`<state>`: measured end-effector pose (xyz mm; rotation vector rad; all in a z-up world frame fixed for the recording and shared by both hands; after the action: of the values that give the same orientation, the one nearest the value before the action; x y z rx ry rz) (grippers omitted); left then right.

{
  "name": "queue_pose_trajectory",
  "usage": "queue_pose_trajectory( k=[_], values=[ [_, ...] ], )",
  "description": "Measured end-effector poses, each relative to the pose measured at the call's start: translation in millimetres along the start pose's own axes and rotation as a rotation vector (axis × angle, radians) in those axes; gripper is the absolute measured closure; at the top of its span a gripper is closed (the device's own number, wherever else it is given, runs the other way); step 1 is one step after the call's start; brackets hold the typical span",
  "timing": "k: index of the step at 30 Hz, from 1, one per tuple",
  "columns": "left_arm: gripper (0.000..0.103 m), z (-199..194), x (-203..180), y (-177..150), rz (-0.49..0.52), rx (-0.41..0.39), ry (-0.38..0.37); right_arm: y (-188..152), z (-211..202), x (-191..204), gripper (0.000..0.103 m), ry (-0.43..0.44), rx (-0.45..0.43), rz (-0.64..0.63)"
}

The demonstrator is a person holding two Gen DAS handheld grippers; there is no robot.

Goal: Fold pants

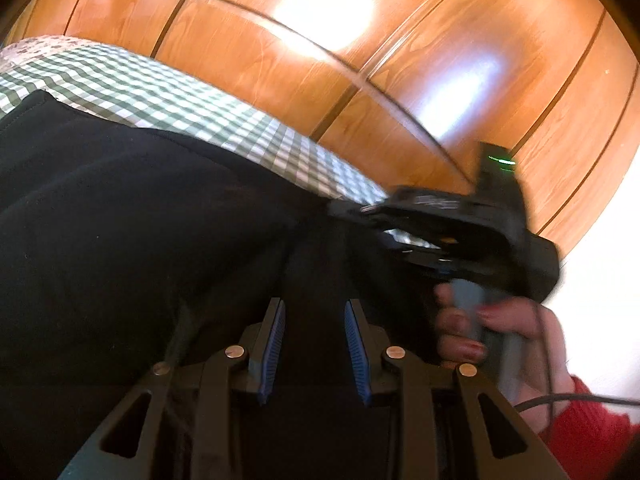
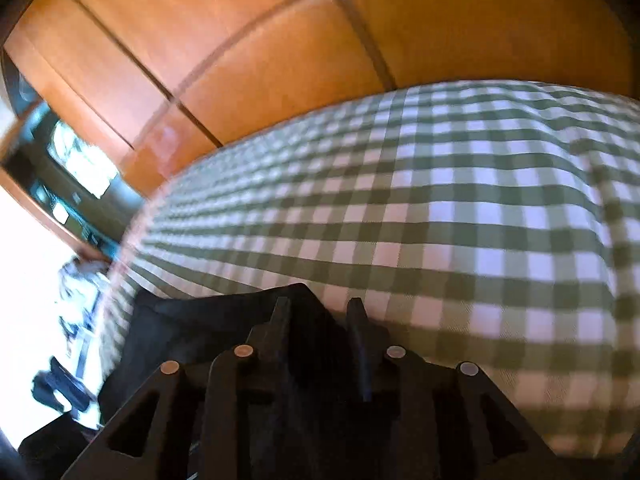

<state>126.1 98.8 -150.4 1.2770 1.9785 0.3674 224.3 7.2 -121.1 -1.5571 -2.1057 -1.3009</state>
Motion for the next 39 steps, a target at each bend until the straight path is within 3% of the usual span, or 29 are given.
queue_pose_trajectory(
  k=[2,5,10,15,20,24,28,31,34,35,36,38,39],
  values=[
    [0.072,-4,-3,7,0.013,0.036,0.025,-6,-24,8,0.074,-0.006,-0.038,-0.042],
    [0.071,-15,-9,26,0.067,0.016,0.073,-20,-51,25,0.074,-0.034,-0.068,-0.174],
    [0.071,12,-17,63,0.131,0.075,0.146,-41,-56,37,0.085,-0.087,-0.018,-0.330],
    [0.071,62,-24,69,0.174,0.160,0.174,-38,-40,14,0.092,-0.134,0.014,-0.254],
    [0.072,82,-20,74,0.174,0.106,0.215,-37,-26,-1,0.100,-0.168,0.022,-0.214],
    [0.073,90,-9,79,0.111,0.086,0.185,-35,-20,-4,0.103,-0.175,0.006,-0.220],
    [0.073,86,-6,80,0.087,0.074,0.151,-34,-22,-3,0.103,-0.128,-0.021,-0.198],
    [0.073,82,2,81,0.028,0.065,0.079,-32,-50,-3,0.096,-0.070,-0.113,-0.157],
    [0.069,69,14,81,-0.053,0.027,0.018,-39,-87,-1,0.075,-0.063,-0.216,-0.099],
    [0.063,64,16,81,-0.069,0.013,0.015,-42,-95,-2,0.069,-0.061,-0.228,-0.083],
    [0.059,59,18,81,-0.083,-0.007,0.015,-50,-108,-3,0.068,-0.061,-0.238,-0.060],
    [0.040,49,18,81,-0.088,-0.035,0.030,-62,-124,-7,0.068,-0.076,-0.239,-0.038],
    [0.038,44,16,80,-0.078,-0.043,0.048,-69,-133,-11,0.068,-0.091,-0.240,-0.032]
  ],
)
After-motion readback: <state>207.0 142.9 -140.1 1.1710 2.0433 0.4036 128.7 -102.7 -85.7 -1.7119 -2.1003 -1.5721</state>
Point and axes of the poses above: each gripper's, at about its wrist camera, not at the fingertips, and z roughly the way its jaws point, x to its left, y to its top, the point moved 4 cm from there along z, roughly the way its jaws point, and after that the axes turned 11 degrees about y, right-handed, at the moved point
